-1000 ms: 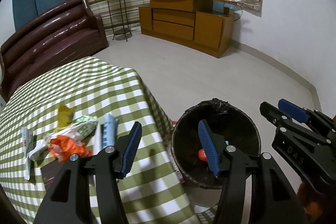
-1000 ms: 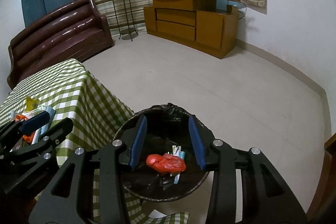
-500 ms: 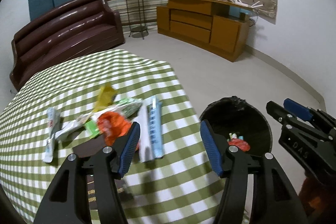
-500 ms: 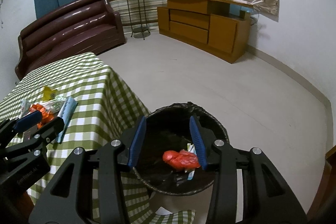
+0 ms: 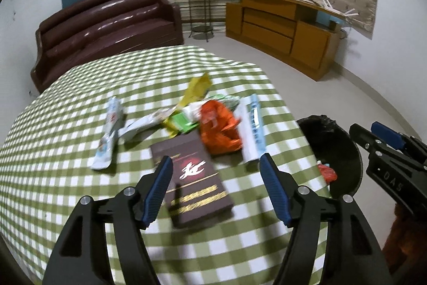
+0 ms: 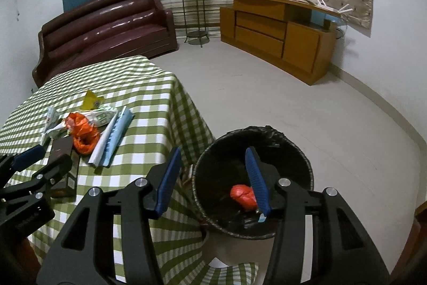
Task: Collect trash
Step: 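Move both open tools back over the table toward the cigarette box, then grasp the dark cigarette box with the left tool while the right tool grasps the orange bag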
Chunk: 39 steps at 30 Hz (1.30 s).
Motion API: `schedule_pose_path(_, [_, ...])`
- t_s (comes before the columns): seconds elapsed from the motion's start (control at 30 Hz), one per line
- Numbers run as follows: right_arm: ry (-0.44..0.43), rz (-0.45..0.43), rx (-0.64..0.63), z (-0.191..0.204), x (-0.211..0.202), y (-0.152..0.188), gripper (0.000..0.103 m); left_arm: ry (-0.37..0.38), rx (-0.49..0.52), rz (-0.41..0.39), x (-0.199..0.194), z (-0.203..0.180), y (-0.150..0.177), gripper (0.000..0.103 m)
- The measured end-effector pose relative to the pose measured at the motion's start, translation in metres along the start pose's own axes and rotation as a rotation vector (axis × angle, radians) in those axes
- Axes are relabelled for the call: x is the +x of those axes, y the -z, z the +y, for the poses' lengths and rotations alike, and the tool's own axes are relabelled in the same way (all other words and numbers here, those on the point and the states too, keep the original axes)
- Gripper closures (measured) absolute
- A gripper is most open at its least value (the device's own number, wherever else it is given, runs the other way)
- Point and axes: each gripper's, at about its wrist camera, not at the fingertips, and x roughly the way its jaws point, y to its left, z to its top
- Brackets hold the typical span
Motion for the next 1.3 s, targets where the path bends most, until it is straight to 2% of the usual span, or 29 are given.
schedule_pose_path(0.27, [-0.018,0.008,-0.018,0.011,-0.001,0.004,0.054,-0.026,-0.061,0.047,0.009,0.016,0.013,0.032])
schedule_pose_path(0.6, [-0.031,0.021,-0.028,0.012,0.000,0.007,0.054,-0.045,-0.076,0.067,0.019,0.025,0.019,0.025])
schedule_pose_path(0.97, [-0.040,0.031,-0.034,0.016,0.002,0.009,0.054,0.014,-0.064,0.066,0.018,0.032,0.018,0.028])
schedule_pose_path(1.23, [-0.043,0.032,-0.032,0.017,0.003,0.009,0.054,0.014,-0.096,0.106,0.027,0.036,0.017,0.028])
schedule_pose_path(1.3, [-0.045,0.035,-0.033,0.019,0.005,0.010,0.054,0.012,-0.089,0.104,0.026,0.037,0.018,0.035])
